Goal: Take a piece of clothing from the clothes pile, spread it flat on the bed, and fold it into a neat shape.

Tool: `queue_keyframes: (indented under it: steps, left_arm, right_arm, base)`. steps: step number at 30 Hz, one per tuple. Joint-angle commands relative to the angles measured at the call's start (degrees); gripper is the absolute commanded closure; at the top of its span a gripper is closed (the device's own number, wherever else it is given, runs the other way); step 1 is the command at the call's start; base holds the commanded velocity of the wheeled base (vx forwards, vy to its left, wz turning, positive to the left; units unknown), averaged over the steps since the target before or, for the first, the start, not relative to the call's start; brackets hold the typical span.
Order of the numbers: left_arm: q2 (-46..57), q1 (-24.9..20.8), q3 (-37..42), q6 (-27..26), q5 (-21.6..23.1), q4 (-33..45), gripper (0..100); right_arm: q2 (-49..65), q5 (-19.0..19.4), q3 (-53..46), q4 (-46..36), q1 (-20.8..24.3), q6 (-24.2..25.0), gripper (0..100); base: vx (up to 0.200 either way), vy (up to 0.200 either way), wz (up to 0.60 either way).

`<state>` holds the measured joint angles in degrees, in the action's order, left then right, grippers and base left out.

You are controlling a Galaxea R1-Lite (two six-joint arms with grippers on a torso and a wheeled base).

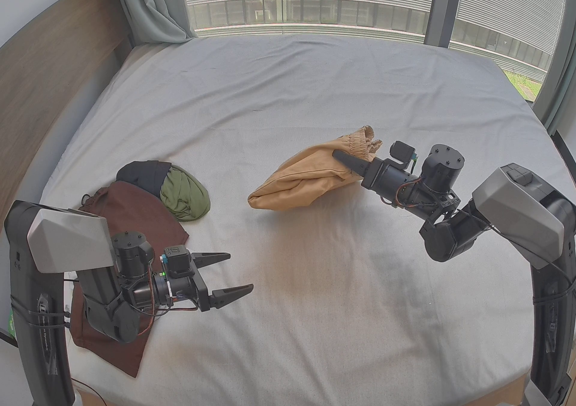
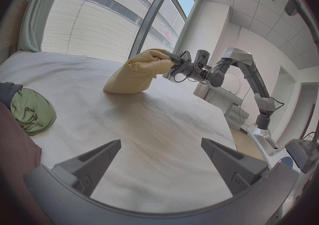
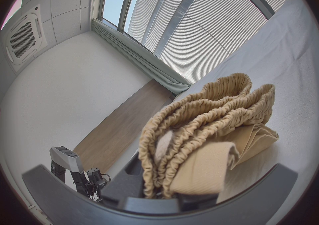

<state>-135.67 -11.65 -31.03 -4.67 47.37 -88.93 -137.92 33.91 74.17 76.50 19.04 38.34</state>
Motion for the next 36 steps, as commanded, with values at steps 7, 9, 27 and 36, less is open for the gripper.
queue_keyframes:
  steps: [7, 9, 27, 36]
  left_arm:
    - [-0.2, 0.0, 0.3, 0.0, 0.0, 0.0, 0]
    - [-0.2, 0.1, 0.3, 0.0, 0.1, 0.0, 0]
    - [-0.3, 0.1, 0.6, -0.1, 0.1, -0.1, 0]
    - [-0.3, 0.2, 0.7, -0.1, 0.1, -0.1, 0]
  right_arm:
    - [-1.1, -0.1, 6.6, -1.4, -1.6, 0.4, 100]
    - [-1.1, -0.1, 8.3, -3.1, -2.0, 0.9, 100]
    - [-9.8, -0.4, 21.5, -12.1, -2.5, 1.0, 100]
    - [-11.2, -0.5, 5.4, -6.3, -3.5, -0.5, 100]
  base:
    - [0.000, 0.000, 0.00]
    - [0.000, 0.000, 0.00]
    - [0.000, 0.000, 0.00]
    - [0.000, 0.000, 0.00]
